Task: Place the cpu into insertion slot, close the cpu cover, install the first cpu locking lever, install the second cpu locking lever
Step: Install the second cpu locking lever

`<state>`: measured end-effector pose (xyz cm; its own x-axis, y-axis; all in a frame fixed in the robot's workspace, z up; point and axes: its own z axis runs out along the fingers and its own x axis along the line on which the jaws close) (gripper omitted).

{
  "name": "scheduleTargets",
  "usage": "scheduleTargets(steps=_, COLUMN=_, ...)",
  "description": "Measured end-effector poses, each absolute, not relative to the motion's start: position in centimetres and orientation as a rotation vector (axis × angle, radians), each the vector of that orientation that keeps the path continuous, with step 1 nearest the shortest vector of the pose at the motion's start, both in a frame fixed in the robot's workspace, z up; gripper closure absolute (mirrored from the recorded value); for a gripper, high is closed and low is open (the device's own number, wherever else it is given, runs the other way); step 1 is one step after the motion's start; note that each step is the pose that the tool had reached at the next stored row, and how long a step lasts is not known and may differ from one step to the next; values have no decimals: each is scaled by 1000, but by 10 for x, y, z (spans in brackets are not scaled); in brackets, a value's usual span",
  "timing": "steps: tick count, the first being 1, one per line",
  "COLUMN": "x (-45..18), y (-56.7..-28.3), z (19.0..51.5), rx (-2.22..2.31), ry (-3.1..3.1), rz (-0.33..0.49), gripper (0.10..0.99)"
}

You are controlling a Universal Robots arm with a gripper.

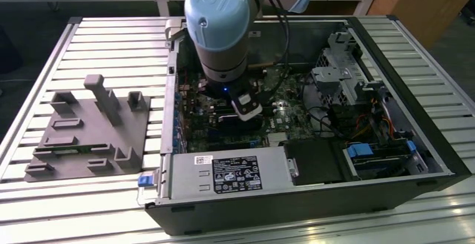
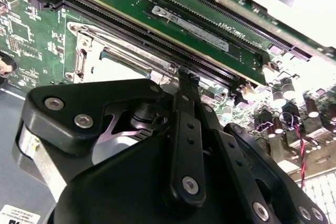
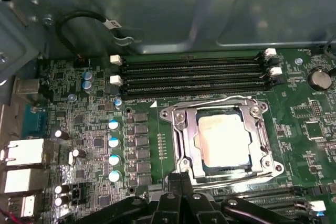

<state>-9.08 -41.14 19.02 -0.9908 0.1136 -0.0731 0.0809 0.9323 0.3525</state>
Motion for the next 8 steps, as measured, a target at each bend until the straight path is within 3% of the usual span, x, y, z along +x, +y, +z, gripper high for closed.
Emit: scheduleTargets(steps=8, x=-91, y=-411, z=187, rx=152, ry=2995, rz=553, gripper=980)
